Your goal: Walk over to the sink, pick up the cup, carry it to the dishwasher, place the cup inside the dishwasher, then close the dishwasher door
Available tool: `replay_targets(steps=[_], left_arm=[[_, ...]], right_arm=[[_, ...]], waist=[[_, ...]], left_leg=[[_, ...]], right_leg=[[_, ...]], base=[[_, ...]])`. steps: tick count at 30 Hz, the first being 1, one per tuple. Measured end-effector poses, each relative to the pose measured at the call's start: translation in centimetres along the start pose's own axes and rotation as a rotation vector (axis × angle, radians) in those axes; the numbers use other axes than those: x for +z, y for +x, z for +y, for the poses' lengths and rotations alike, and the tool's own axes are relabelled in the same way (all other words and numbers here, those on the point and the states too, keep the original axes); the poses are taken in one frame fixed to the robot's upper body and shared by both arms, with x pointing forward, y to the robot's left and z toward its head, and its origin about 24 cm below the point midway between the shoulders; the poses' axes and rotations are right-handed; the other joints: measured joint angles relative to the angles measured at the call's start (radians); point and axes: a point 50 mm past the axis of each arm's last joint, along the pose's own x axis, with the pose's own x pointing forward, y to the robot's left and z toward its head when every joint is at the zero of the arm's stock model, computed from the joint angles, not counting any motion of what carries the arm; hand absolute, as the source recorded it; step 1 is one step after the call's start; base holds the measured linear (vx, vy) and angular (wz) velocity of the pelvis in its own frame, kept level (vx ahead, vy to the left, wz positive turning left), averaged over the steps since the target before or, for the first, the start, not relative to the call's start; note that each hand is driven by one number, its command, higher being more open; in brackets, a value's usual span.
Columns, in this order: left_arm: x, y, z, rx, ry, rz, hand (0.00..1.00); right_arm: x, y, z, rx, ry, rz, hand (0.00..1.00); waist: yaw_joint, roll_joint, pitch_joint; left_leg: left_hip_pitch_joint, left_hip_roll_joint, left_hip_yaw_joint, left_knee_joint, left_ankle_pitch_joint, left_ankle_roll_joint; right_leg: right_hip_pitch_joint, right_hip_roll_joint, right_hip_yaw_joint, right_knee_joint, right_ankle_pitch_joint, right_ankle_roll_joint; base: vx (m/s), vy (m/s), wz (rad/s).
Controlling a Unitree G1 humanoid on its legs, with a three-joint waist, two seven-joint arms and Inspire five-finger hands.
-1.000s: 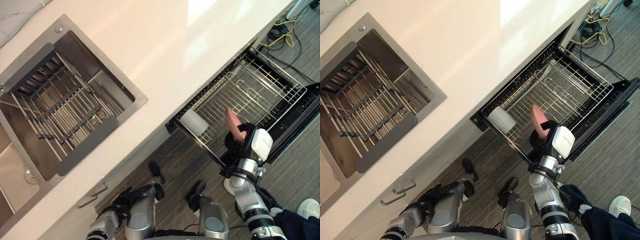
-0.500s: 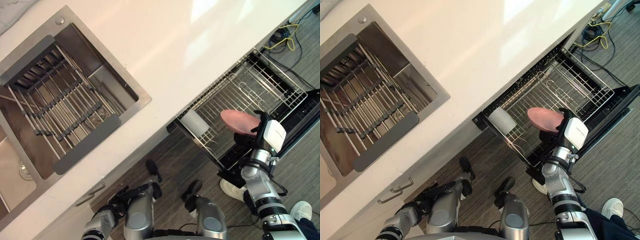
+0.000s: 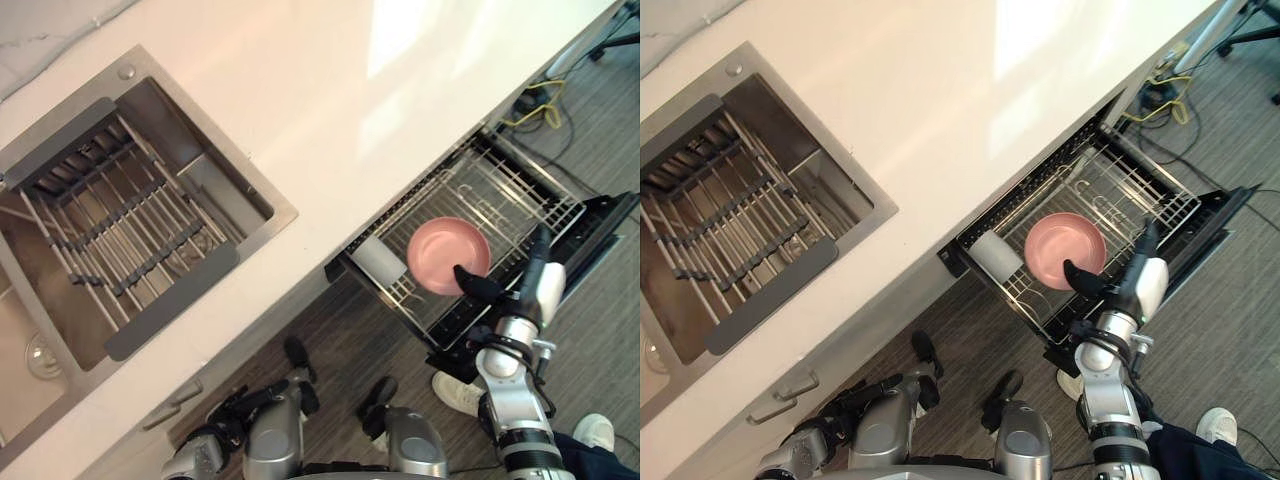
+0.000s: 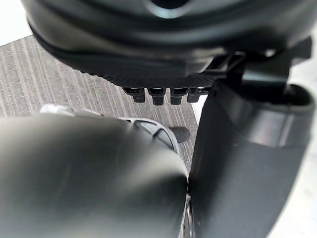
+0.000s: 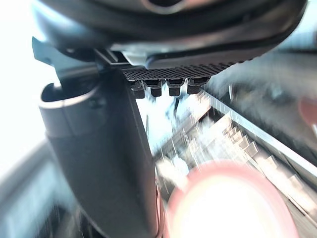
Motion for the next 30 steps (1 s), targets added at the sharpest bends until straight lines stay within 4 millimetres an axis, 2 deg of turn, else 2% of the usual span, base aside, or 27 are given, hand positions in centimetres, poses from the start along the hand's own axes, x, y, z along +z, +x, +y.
replay_targets(steps=[2,4,5,6,7,9,11,13,14,16,18,19,20,21,22,23,25,28,30], left_arm=[[-0.4,-0.1,0.4,0.02,-0.001,0.015,1.0],[-1.3,-0.4,1.3,0.054,-0.026,0.037,1.0],[-1.6,-0.5,1.5,0.059,-0.029,0.046,1.0],[-2.2,-0.7,2.0,0.077,-0.049,0.068,1.0],[-2.6,-0.7,2.2,0.085,-0.058,0.08,1.0],[-3.6,-0.8,2.4,0.105,-0.07,0.117,1.0],[-4.2,-0.9,2.6,0.127,-0.074,0.141,1.0],[-5.0,-0.9,2.5,0.141,-0.082,0.171,1.0],[-5.1,-0.9,2.4,0.14,-0.081,0.175,1.0],[-5.7,-0.8,1.8,0.139,-0.089,0.191,1.0],[-6.1,-0.7,1.2,0.132,-0.096,0.202,1.0],[-6.2,-0.7,1.1,0.13,-0.1,0.205,1.0],[-6.4,-0.7,0.6,0.122,-0.118,0.21,1.0],[-6.4,-0.6,0.6,0.128,-0.121,0.206,1.0],[-6.3,-0.6,0.6,0.129,-0.121,0.204,1.0],[-6.0,-0.6,0.5,0.126,-0.122,0.19,1.0],[-5.9,-0.6,0.5,0.124,-0.124,0.183,1.0],[-5.7,-0.6,0.8,0.133,-0.128,0.173,1.0],[-5.4,-0.6,1.2,0.14,-0.131,0.156,1.0]], right_arm=[[0.1,0.2,-2.3,-0.121,0.058,-0.002,1.0],[0.0,0.0,-6.0,-0.321,0.156,-0.019,1.0],[-0.1,-0.1,-7.0,-0.37,0.186,-0.023,1.0],[-0.5,-0.6,-9.2,-0.477,0.275,-0.025,1.0],[-0.9,-1.0,-10.4,-0.532,0.335,-0.023,1.0],[-1.9,-2.0,-12.1,-0.607,0.45,0.005,1.0],[-4.0,-3.6,-13.1,-0.668,0.57,0.087,1.0],[-6.9,-5.9,-12.8,-0.66,0.721,0.241,1.0],[-7.7,-6.6,-12.5,-0.653,0.756,0.285,1.0],[-10.1,-8.8,-10.2,-0.58,0.915,0.451,1.0],[-10.6,-9.2,-7.9,-0.443,0.986,0.535,1.0],[-10.4,-9.2,-7.1,-0.384,1.0,0.547,1.0],[-9.9,-9.1,-5.3,-0.255,1.028,0.56,1.0],[-9.3,-9.0,-3.5,-0.126,1.061,0.566,1.0],[-9.0,-9.0,-2.7,-0.071,1.075,0.569,1.0],[-8.1,-8.9,-0.8,0.062,1.12,0.569,1.0],[-7.8,-8.8,0.2,0.109,1.141,0.574,1.0],[-9.1,-9.0,-0.3,0.125,1.128,0.629,1.0],[-10.7,-9.9,0.0,0.115,1.115,0.746,1.0]], waist=[[-0.01,-0.012,-0.017],[-0.029,-0.028,-0.048],[-0.037,-0.03,-0.055],[-0.054,-0.033,-0.072],[-0.061,-0.033,-0.079],[-0.075,-0.032,-0.099],[-0.084,-0.03,-0.122],[-0.105,-0.018,-0.135],[-0.107,-0.013,-0.138],[-0.114,0.006,-0.149],[-0.112,0.028,-0.162],[-0.11,0.034,-0.166],[-0.102,0.044,-0.172],[-0.095,0.045,-0.173],[-0.091,0.044,-0.172],[-0.07,0.044,-0.172],[-0.062,0.043,-0.172],[-0.053,0.034,-0.166],[-0.044,0.028,-0.162]], left_leg=[[0.018,0.0,0.006,-0.003,-0.002,-0.003],[0.046,0.008,0.03,0.008,-0.018,-0.012],[0.051,0.011,0.034,0.015,-0.024,-0.013],[0.063,0.019,0.045,0.037,-0.04,-0.017],[0.072,0.026,0.053,0.053,-0.051,-0.018],[0.093,0.035,0.068,0.065,-0.063,-0.026],[0.127,0.042,0.096,0.063,-0.069,-0.033],[0.161,0.044,0.111,0.05,-0.071,-0.034],[0.167,0.045,0.113,0.047,-0.071,-0.032],[0.178,0.046,0.123,0.036,-0.067,-0.035],[0.18,0.045,0.123,0.033,-0.063,-0.038],[0.18,0.044,0.123,0.031,-0.063,-0.037],[0.18,0.042,0.117,0.026,-0.061,-0.037],[0.179,0.04,0.106,0.02,-0.057,-0.037],[0.179,0.04,0.102,0.018,-0.055,-0.038],[0.179,0.036,0.098,0.012,-0.051,-0.036],[0.178,0.032,0.094,0.007,-0.05,-0.037],[0.177,0.014,0.074,0.004,-0.041,-0.034],[0.176,0.0,0.043,0.009,-0.042,-0.031]], right_leg=[[0.015,0.001,0.006,-0.007,0.0,0.0],[0.038,0.006,0.026,-0.018,0.001,0.002],[0.045,0.007,0.03,-0.021,0.001,0.002],[0.06,0.009,0.04,-0.025,0.002,0.003],[0.07,0.011,0.05,-0.027,0.002,0.003],[0.087,0.014,0.066,-0.031,0.001,0.003],[0.106,0.017,0.094,-0.035,0.0,0.002],[0.128,0.021,0.108,-0.037,-0.002,-0.001],[0.131,0.022,0.111,-0.037,-0.003,-0.002],[0.132,0.025,0.118,-0.036,-0.003,-0.004],[0.133,0.024,0.117,-0.035,-0.002,-0.005],[0.133,0.023,0.116,-0.034,-0.001,-0.005],[0.135,0.023,0.111,-0.034,-0.001,-0.005],[0.141,0.024,0.096,-0.034,-0.001,-0.005],[0.145,0.025,0.088,-0.035,-0.001,-0.005],[0.154,0.024,0.068,-0.038,-0.002,-0.005],[0.16,0.021,0.053,-0.04,-0.002,-0.004],[0.176,0.008,0.025,-0.039,-0.002,0.004],[0.197,-0.004,-0.01,-0.031,-0.009,0.015]], base=[[0.02,0.012,-0.11],[0.02,0.01,-0.25],[0.02,0.007,-0.29],[0.02,0.005,-0.25],[0.01,0.006,-0.27],[-0.01,0.004,-0.32],[-0.03,0.0,-0.38],[-0.05,-0.002,-0.22],[-0.05,0.005,-0.17],[-0.05,0.009,-0.11],[-0.02,0.006,-0.02],[-0.03,0.018,0.08],[-0.02,0.011,0.2],[-0.02,0.001,0.27],[0.0,-0.007,0.42],[0.01,-0.003,0.35],[0.02,0.015,0.31],[0.05,0.042,0.28],[0.05,0.037,0.42]])
